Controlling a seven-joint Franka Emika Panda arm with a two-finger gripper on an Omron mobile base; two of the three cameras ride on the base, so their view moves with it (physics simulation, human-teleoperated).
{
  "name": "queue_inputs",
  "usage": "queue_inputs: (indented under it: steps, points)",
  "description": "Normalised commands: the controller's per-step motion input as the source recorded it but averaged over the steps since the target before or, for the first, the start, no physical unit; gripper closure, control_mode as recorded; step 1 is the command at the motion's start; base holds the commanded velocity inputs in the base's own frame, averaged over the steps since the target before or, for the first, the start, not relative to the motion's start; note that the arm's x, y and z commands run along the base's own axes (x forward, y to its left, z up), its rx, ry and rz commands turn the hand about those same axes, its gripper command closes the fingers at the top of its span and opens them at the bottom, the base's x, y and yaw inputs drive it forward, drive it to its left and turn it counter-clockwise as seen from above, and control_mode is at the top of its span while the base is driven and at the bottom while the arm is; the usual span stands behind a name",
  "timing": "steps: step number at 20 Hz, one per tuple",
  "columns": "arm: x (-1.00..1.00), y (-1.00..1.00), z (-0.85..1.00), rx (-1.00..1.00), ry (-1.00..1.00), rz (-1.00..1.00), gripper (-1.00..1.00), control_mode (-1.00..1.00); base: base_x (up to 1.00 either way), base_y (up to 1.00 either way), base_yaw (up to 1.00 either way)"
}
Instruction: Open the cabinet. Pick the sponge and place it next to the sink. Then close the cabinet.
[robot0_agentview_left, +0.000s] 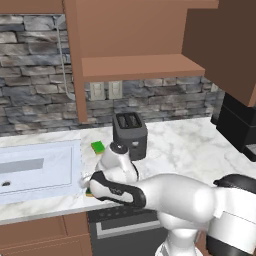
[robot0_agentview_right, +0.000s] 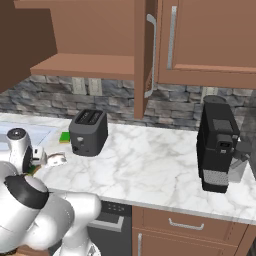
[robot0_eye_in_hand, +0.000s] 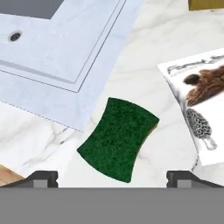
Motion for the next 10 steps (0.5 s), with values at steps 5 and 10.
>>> queue_inputs:
  steps: [5, 10]
  points:
    - [-0.25, -0.29, 0.37, 0.0, -0.01, 0.0, -1.0, -1.0, 0.0, 0.0, 0.0]
    - [-0.15, -0.22, 0.57, 0.0, 0.01, 0.0, -1.0, -1.0, 0.0, 0.0, 0.0]
